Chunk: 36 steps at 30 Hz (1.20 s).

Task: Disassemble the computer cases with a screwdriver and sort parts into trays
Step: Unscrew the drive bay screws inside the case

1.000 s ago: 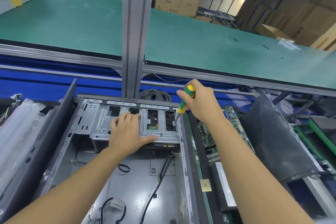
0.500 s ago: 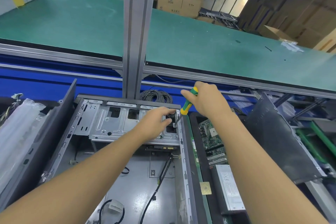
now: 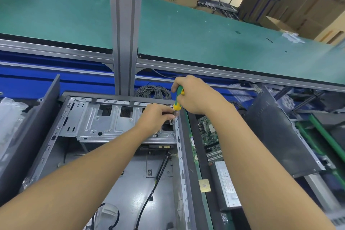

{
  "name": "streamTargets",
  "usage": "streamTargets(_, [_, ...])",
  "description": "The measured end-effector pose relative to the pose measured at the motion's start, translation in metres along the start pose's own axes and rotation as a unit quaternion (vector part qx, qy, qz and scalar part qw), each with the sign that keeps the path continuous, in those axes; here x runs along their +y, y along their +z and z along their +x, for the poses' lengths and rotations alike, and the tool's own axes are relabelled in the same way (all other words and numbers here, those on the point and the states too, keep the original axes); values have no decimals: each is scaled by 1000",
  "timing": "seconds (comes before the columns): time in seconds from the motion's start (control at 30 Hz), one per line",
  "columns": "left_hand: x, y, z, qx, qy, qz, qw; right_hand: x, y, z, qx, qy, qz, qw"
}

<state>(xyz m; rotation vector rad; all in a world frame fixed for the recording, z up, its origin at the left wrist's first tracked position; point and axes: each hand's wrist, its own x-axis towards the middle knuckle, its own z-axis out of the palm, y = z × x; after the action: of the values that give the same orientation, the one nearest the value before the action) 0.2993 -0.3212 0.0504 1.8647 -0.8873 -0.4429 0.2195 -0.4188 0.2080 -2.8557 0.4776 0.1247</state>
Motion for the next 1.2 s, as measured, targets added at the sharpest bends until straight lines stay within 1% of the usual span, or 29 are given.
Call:
streamTargets(0.07, [-2,1,-1,-5,-3,-14,1000,-1,0,0,10,-9,-1,1000])
streamTargets(0.17, [-3,-5,1,-36,7,-12,999,-4,2,1,13,-34,-33,999])
streamTargets(0.2, [0,-7,2,-49,14,-28,998,-4,2,1,15,-29,-20,999])
streamTargets(0.3, [13,-14,3,-81,25,-141,986,1,3,-2,13,-18,52,998])
streamTargets(0.37, [18,-16,3,-109,36,-162,980,5,2,-4,-6,-17,97,995])
streamTargets(0.43, [23,-20,0,-136,33,-189,972,7,1,-3,-12,7,121,993])
streamTargets(0.47, [25,-22,-1,-137,31,-202,969,8,0,-2,-8,21,125,992])
streamTargets(0.5, [27,-23,-2,-133,35,-210,968,9,1,-1,-3,27,122,992])
streamTargets(0.6, [31,-22,0,-89,45,-152,983,4,4,0,19,21,66,997])
streamTargets(0.63, [32,-20,1,-68,42,-134,988,2,6,0,29,33,38,998])
streamTargets(0.73, [31,-11,4,-9,44,-100,994,-5,8,1,73,124,-14,989])
streamTargets(0.8, [31,-5,4,23,42,-91,995,-7,9,3,81,139,-34,986])
streamTargets(0.87, [29,-6,6,28,32,-99,994,-9,8,2,63,106,2,992])
streamTargets(0.9, [28,-9,7,21,27,-113,993,-9,6,1,40,87,19,995])
streamTargets(1.0, [26,-23,7,-47,33,-182,982,-8,-5,-1,-31,47,43,997])
streamTargets(1.07, [30,-27,5,-76,38,-153,985,-8,-8,0,-42,30,54,997])
streamTargets(1.13, [33,-26,5,-57,35,-114,991,-9,-7,0,-45,31,72,996])
streamTargets(1.2, [34,-23,7,-14,28,-93,995,-10,-5,0,-41,49,70,995])
